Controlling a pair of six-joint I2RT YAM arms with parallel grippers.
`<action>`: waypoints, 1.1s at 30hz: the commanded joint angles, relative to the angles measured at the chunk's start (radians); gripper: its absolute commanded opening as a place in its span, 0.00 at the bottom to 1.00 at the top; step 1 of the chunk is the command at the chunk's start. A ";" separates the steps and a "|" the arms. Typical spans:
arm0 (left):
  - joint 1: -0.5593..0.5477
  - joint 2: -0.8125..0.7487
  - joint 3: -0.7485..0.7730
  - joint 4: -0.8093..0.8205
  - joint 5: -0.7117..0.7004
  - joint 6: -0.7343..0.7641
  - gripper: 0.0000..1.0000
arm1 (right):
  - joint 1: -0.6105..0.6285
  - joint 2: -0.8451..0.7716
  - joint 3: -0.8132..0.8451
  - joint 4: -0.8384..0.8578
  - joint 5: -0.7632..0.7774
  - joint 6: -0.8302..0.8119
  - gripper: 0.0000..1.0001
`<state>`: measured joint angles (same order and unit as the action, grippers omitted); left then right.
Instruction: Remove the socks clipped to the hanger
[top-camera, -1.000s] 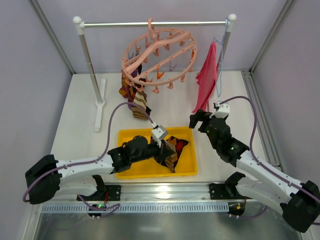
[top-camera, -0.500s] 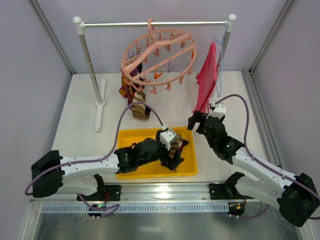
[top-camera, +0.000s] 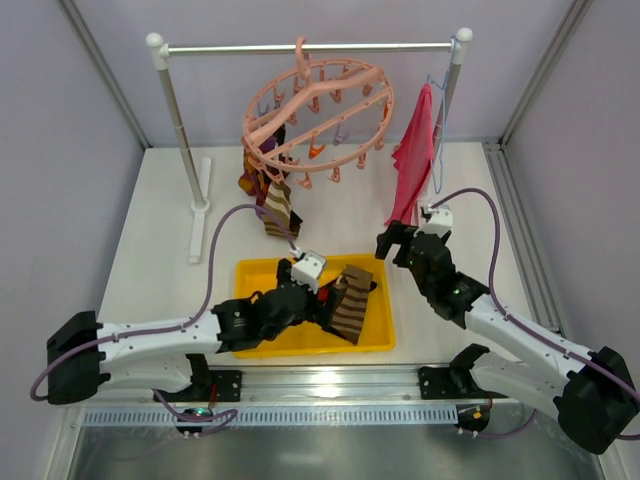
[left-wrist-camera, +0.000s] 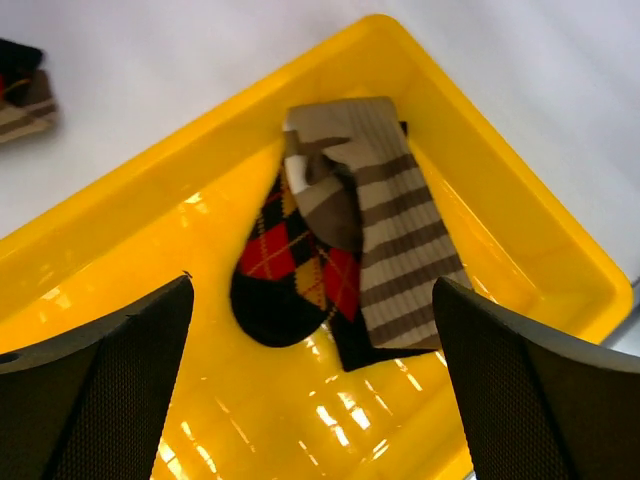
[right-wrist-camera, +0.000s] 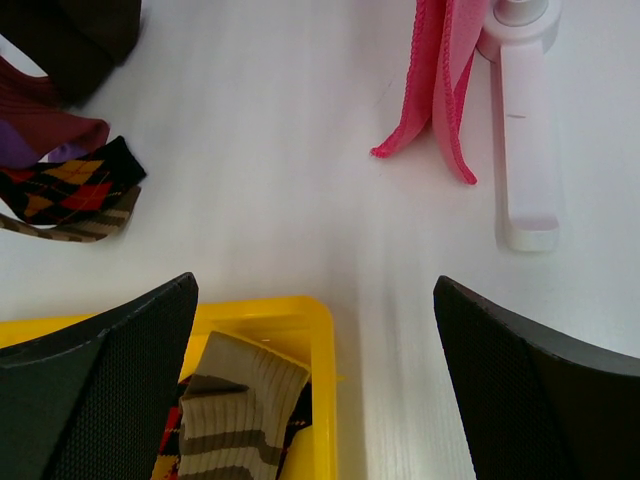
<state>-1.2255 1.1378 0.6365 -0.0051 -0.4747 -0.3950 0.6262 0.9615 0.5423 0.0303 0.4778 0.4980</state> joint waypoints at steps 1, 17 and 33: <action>0.053 -0.117 -0.046 -0.027 -0.148 -0.060 1.00 | -0.006 -0.021 0.001 0.054 -0.002 0.019 1.00; 0.728 -0.268 -0.182 0.278 0.369 -0.087 1.00 | -0.054 -0.056 -0.056 0.112 -0.067 0.008 1.00; 0.728 -0.015 -0.132 0.482 0.436 0.005 1.00 | -0.111 -0.064 -0.097 0.157 -0.139 -0.003 1.00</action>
<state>-0.5014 1.0985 0.4732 0.3786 -0.0589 -0.4061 0.5243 0.9146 0.4488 0.1242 0.3531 0.4999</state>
